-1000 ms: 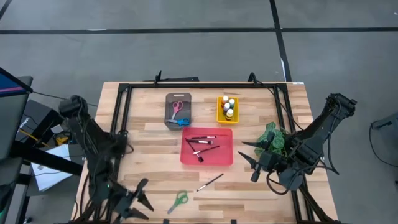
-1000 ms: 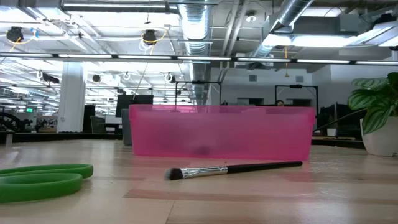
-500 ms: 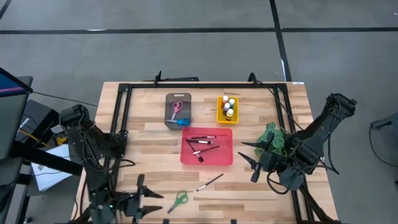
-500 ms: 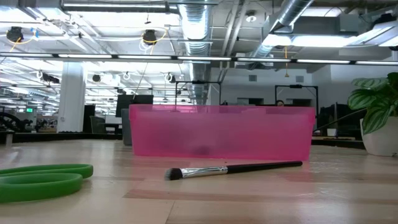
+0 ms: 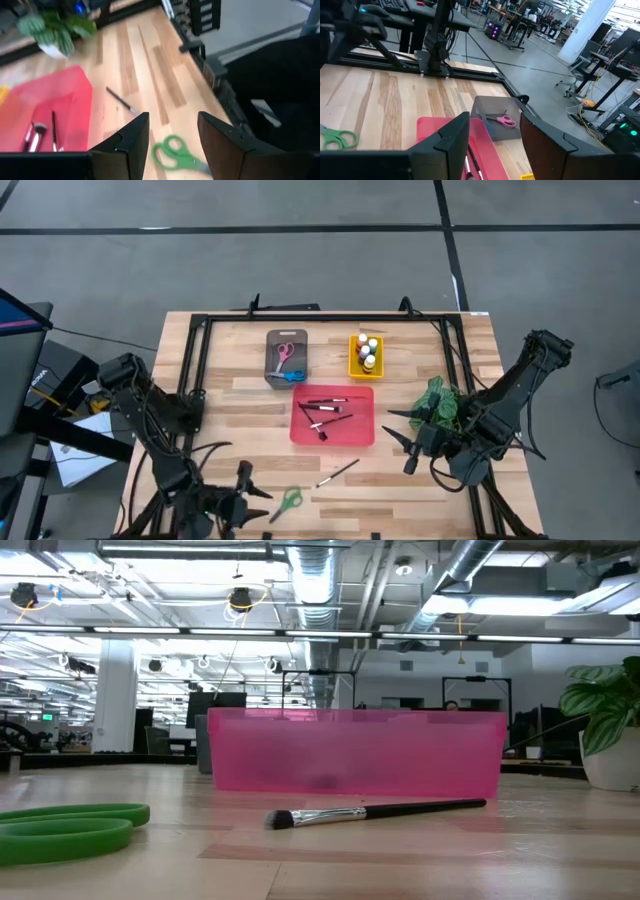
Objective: Pick & Place Paint Supplies
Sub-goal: Put the green scissors into the black bin
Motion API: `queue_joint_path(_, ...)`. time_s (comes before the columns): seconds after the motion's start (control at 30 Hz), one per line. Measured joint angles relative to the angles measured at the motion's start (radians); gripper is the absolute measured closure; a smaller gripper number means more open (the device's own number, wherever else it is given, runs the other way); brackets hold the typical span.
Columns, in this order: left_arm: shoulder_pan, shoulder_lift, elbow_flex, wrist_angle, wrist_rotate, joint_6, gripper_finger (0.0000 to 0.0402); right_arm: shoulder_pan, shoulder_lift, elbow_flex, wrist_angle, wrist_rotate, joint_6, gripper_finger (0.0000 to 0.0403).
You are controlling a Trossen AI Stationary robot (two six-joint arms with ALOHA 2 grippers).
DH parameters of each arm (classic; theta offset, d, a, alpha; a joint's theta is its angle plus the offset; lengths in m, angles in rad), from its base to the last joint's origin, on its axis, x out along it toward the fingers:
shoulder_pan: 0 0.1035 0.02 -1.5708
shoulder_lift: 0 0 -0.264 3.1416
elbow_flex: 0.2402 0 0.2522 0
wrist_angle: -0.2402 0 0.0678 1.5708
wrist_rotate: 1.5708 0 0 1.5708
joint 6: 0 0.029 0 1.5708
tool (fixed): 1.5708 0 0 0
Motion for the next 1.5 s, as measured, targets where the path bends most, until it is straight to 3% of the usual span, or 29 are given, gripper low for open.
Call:
queue_joint_path(0.53, 0.223, 0.137, 0.0, -0.033, 0.223, -0.036, 0.0241, 0.0, 0.0, 0.0, 0.0, 0.0, 0.0, 0.0233)
queue_joint_path(0.77, 0.349, 0.186, -0.001, -0.001, 0.471, -0.022, 0.0241, 0.0, 0.0, 0.0, -0.001, 0.0, 0.0, 0.0233)
queue_joint_path(0.93, 0.363, 0.221, 0.003, -0.008, 0.571, -0.024, 0.0241, 0.0, 0.0, 0.0, -0.001, 0.0, 0.0, 0.0233)
queue_joint_path(1.07, 0.341, 0.266, 0.107, -0.103, 0.595, -0.051, 0.0241, 0.0, 0.0, 0.0, -0.001, 0.001, -0.001, 0.0233)
queue_joint_path(1.27, 0.328, 0.37, 0.287, -0.386, 0.597, -0.086, 0.0253, 0.0, 0.0, 0.0, -0.001, 0.001, -0.001, 0.0233)
queue_joint_path(1.5, 0.327, 0.424, 0.38, -0.434, 0.679, -0.061, 0.0271, 0.0, 0.0, 0.0, -0.003, 0.001, -0.001, 0.0233)
